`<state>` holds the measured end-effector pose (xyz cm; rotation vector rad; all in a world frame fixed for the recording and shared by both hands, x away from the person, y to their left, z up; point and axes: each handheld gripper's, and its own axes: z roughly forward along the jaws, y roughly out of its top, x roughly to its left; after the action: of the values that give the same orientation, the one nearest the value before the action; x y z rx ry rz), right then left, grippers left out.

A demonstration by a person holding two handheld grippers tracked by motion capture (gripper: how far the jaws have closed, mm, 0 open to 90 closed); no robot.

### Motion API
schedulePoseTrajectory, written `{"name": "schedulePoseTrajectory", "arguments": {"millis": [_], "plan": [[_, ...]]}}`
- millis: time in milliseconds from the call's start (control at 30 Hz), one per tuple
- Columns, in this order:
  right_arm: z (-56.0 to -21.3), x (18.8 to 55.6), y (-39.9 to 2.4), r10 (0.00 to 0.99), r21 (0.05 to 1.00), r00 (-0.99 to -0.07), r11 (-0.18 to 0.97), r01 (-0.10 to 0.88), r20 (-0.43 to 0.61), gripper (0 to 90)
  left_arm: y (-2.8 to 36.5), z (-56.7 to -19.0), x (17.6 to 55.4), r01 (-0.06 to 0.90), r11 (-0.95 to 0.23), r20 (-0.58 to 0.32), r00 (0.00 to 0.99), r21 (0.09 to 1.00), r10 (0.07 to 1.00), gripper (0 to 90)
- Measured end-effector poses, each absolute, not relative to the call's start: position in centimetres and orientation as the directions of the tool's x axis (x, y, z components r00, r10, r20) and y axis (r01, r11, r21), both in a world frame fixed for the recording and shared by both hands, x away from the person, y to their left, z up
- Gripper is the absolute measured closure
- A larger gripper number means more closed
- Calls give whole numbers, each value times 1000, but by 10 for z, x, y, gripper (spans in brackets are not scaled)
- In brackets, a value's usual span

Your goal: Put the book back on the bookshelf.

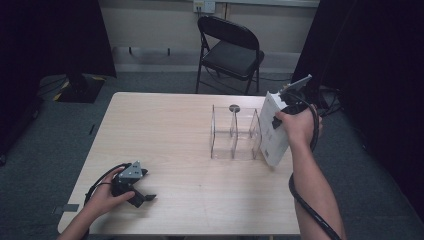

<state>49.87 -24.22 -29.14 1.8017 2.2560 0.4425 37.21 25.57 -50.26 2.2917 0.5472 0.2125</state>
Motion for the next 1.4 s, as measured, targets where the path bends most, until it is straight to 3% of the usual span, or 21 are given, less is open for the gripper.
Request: {"name": "schedulePoseTrajectory", "arguments": {"millis": [1400], "plan": [[-312,523,-229,987,378,-157,154,913,-22,526,256,-503,372,320,-623,-12,895,713,446,0]]}}
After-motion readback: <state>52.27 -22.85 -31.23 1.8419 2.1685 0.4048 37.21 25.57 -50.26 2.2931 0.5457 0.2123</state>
